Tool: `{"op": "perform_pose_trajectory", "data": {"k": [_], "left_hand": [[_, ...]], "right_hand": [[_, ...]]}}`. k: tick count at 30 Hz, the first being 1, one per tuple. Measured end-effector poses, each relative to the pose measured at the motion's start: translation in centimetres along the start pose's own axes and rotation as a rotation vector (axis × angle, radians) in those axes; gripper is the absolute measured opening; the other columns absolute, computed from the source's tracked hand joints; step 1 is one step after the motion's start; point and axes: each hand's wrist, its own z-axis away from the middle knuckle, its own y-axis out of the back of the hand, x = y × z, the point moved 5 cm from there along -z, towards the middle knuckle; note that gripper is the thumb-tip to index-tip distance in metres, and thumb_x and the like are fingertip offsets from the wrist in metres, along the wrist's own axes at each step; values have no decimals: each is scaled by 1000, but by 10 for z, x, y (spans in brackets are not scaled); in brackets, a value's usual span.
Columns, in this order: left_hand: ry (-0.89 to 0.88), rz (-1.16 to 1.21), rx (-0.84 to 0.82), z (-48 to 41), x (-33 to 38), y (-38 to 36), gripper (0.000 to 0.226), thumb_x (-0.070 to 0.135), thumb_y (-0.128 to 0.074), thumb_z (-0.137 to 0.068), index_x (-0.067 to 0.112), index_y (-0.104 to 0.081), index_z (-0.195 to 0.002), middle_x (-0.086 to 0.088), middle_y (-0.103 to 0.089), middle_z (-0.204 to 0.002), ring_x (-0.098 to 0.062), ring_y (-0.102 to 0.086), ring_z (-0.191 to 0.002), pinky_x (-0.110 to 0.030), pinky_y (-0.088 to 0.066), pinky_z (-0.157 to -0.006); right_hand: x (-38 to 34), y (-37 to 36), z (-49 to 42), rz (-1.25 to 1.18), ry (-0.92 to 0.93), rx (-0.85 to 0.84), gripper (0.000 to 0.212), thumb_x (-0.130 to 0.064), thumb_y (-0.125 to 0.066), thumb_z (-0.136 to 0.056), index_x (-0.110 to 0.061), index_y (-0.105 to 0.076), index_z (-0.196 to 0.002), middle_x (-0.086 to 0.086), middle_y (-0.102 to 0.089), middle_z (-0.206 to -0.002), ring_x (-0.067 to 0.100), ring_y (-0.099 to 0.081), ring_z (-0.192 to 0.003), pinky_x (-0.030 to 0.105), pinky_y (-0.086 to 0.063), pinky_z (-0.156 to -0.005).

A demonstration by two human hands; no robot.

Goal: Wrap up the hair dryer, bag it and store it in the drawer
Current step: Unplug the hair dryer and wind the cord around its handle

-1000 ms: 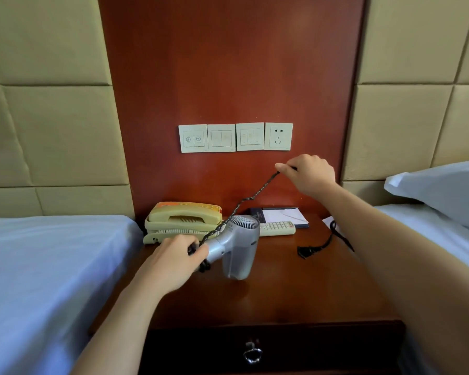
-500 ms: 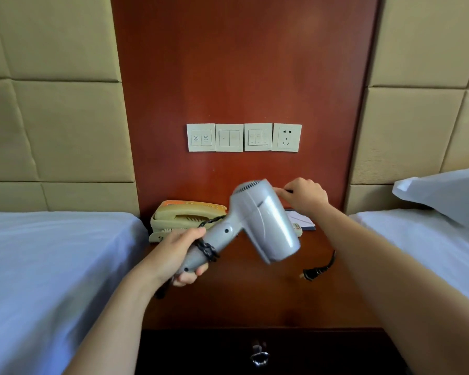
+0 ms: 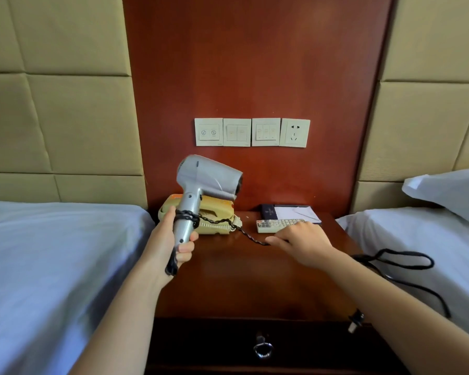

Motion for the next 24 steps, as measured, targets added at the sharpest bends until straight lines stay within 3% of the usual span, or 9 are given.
{"op": "perform_pose_trajectory", "data": {"k": [4,6,8,10,13,16,18,24], "left_hand": [[-29,-16,111,-3,-1,7,46,48,-32,-99,5,-48,-89,-8,-45,-58,-7,-31,-26,-9,-20,-29],[-76,-108,206,-6,-3,11,41,44,-35,-99,6,-50,-94,-11,-45,-62,-9,-32,-26,-10,-22,-30],[-145,-226,299,-7,-4,13,34,41,-40,-98,10,-52,-95,-13,-47,-62,-10,-34,-26,-11,-25,-31],[-246,-385,379,-8,-4,13,27,39,-44,-96,15,-55,-95,-13,-51,-61,-12,-37,-28,-15,-28,-33],[-379,-631,449,-4,-2,5,23,37,-46,-93,17,-57,-99,-13,-57,-65,-19,-47,-39,-23,-37,-36],[-421,-945,472,-3,-7,-2,28,49,-42,-88,27,-56,-98,-10,-65,-80,-29,-64,-67,-41,-56,-65],[-403,-1144,434,-3,-14,-10,33,54,-38,-87,29,-54,-103,-10,-67,-93,-34,-66,-81,-42,-54,-75],[-425,-1586,310,13,-25,-52,40,53,-36,-92,31,-44,-125,-11,-63,-107,-35,-59,-100,-35,-44,-72]], "right_hand": [[-14,13,9,22,126,138,64,-66,-17,-86,-22,-61,-77,3,-67,-75,27,-63,-76,34,-37,-56],[-18,26,17,30,192,272,60,-62,-17,-85,-25,-63,-77,-3,-67,-72,21,-65,-71,29,-38,-50],[-23,44,27,98,217,421,41,-52,-32,-87,-31,-66,-78,-10,-66,-66,13,-65,-63,19,-19,-39],[-30,57,32,138,217,516,31,-42,-39,-85,-31,-68,-82,-12,-65,-63,11,-64,-57,14,-4,-42],[-43,68,31,95,279,601,27,-35,-43,-87,-27,-69,-85,-8,-64,-65,15,-62,-57,16,-23,-39],[-57,78,27,31,307,654,23,-31,-47,-91,-22,-67,-84,-6,-61,-65,19,-58,-57,29,-40,-37],[-61,83,26,19,294,686,23,-30,-48,-90,-20,-66,-80,-5,-58,-61,19,-55,-54,31,-39,-36],[-60,92,16,-42,252,704,29,-32,-44,-90,-20,-66,-76,-6,-62,-62,18,-58,-52,29,-40,-36]]}}
